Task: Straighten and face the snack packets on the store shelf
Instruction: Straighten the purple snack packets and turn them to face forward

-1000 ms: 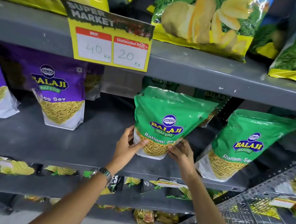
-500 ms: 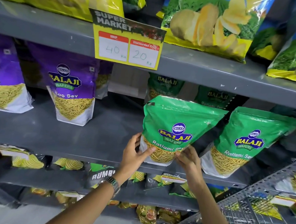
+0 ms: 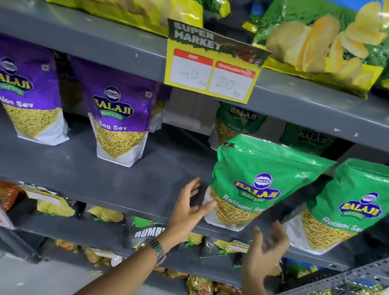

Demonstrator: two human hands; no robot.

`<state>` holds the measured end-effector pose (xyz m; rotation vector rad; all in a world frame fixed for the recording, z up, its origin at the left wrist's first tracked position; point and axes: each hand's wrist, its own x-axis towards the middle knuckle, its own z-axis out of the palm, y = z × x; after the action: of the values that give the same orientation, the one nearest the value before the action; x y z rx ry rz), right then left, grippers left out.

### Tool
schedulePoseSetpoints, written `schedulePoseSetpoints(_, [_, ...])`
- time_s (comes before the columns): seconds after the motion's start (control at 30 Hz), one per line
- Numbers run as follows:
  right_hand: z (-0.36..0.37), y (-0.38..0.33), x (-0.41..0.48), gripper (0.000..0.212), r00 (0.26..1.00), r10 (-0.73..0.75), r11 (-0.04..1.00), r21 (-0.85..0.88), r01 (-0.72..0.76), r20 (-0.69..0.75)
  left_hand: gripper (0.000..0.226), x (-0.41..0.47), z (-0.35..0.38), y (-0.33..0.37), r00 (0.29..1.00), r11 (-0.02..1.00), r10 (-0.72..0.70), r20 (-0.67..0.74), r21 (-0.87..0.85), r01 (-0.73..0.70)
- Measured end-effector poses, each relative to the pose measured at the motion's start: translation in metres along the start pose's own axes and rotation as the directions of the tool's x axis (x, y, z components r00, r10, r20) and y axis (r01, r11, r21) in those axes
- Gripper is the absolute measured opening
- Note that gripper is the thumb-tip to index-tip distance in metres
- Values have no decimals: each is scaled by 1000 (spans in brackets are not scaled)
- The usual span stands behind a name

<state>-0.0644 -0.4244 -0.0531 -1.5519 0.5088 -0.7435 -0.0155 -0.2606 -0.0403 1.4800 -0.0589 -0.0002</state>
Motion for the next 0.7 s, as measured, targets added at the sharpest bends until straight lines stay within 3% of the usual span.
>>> schedulePoseSetpoints(0.07, [14, 5, -33, 37, 999, -2, 1000, 14, 3, -41, 60, 3, -22, -2, 997, 999, 17, -72, -33, -20])
schedulePoseSetpoints(0.17, [52, 10, -75, 30, 987, -5, 1000, 19, 1, 158, 39, 15, -72, -4, 959, 997, 67, -276, -24, -77])
schedulePoseSetpoints(0.27, [110, 0, -92, 26, 927, -39, 999, 38, 27, 372, 28, 29, -137, 0, 863, 992, 108, -494, -2, -125])
schedulePoseSetpoints(0.4, [206, -24, -83, 27, 849, 21, 992, 97, -85, 529, 28, 55, -224, 13, 771, 986, 157, -618, 50, -161])
schedulePoseSetpoints(0.5, [269, -43, -72, 41, 809, 155, 962, 101, -254, 567, 44, 85, -275, 17, 841, 999, 42, -539, 2, -48])
schedulePoseSetpoints(0.63, [318, -56, -67, 37, 742, 238, 929, 74, -362, 627, 61, 112, -307, 22, 953, 997, -74, -293, -11, 74])
schedulePoseSetpoints(0.7, [326, -53, -69, 30, 748, 244, 922, 91, -376, 617, 54, 117, -311, 26, 982, 994, -113, -151, -15, 112])
